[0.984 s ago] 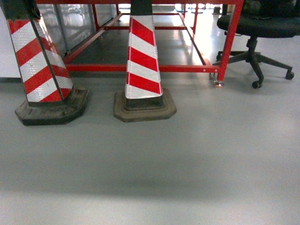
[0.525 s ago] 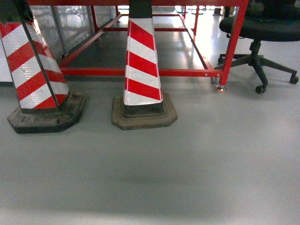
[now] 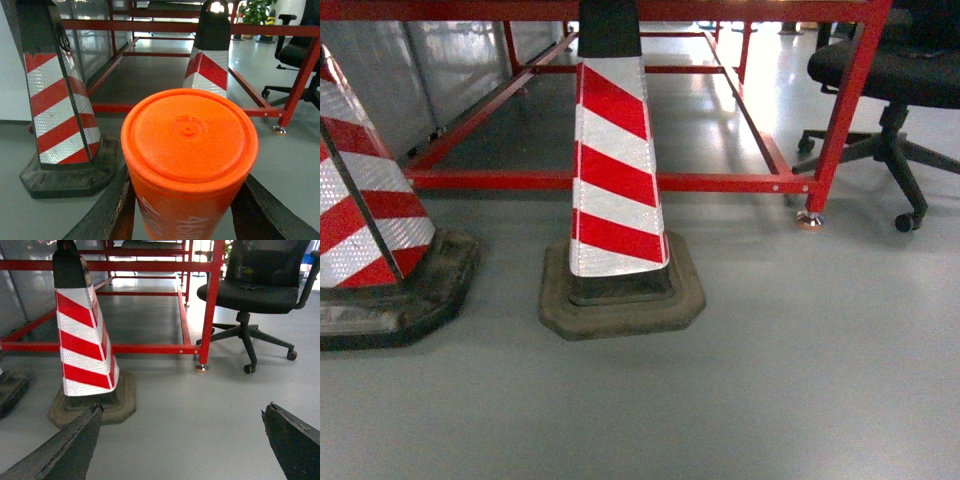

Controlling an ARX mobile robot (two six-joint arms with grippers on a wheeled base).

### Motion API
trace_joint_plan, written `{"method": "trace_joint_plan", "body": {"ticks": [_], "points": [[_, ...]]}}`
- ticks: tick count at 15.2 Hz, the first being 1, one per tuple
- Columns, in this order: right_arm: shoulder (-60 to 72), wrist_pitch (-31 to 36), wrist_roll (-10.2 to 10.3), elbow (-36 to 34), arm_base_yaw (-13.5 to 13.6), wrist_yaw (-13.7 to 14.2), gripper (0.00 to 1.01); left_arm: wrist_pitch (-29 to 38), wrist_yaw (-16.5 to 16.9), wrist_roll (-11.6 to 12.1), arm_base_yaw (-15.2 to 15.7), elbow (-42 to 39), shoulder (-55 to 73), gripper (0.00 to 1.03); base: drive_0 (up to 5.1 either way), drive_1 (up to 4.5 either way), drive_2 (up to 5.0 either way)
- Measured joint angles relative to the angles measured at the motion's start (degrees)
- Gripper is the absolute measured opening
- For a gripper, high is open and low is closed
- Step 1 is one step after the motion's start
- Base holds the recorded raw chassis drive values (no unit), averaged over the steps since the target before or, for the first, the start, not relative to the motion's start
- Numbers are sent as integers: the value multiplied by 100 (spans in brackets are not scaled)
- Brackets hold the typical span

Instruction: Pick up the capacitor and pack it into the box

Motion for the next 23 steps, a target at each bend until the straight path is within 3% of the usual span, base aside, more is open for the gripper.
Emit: {"method": "trace_joint_plan", "body": {"ticks": [10, 23], "points": [[0, 20, 0, 0, 0, 0, 98, 4, -9, 0, 0, 0, 0, 43, -500, 245, 245], [0, -2, 0, 0, 0, 2, 98, -9, -7, 0, 0, 0, 0, 43, 0, 0, 0]]}}
